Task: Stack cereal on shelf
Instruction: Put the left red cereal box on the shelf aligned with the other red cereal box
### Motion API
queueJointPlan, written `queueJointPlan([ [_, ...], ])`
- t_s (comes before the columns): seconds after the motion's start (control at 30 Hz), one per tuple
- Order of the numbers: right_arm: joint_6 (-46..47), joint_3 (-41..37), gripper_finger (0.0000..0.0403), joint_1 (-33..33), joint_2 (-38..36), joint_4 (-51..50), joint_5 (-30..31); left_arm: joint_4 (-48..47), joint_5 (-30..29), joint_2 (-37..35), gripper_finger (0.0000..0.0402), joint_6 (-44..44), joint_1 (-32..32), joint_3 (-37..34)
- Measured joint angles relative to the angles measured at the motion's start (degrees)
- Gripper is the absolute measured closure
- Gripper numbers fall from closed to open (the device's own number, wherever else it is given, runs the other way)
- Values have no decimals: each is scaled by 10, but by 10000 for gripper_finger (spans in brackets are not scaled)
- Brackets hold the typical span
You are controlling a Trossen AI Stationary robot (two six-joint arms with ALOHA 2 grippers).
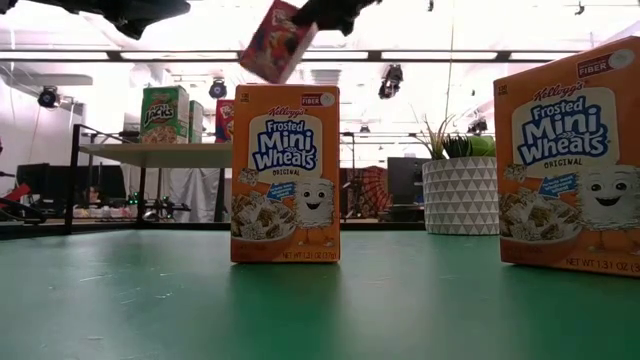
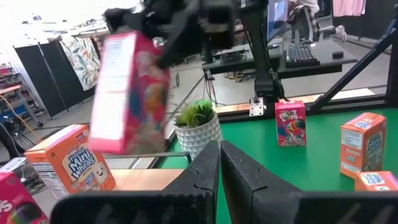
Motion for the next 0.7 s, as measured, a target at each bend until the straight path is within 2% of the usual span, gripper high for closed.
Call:
queueJointPlan([
  [0.1,6,3,241,-34,31,29,-45,7,0,-1,402,0,0,0],
  [0.37,-15,93,241,-49,122,29,-59,22,-1,-16,402,36,0,0],
  [0.7,-62,253,241,-48,237,-90,-54,21,-10,-24,402,48,0,0],
])
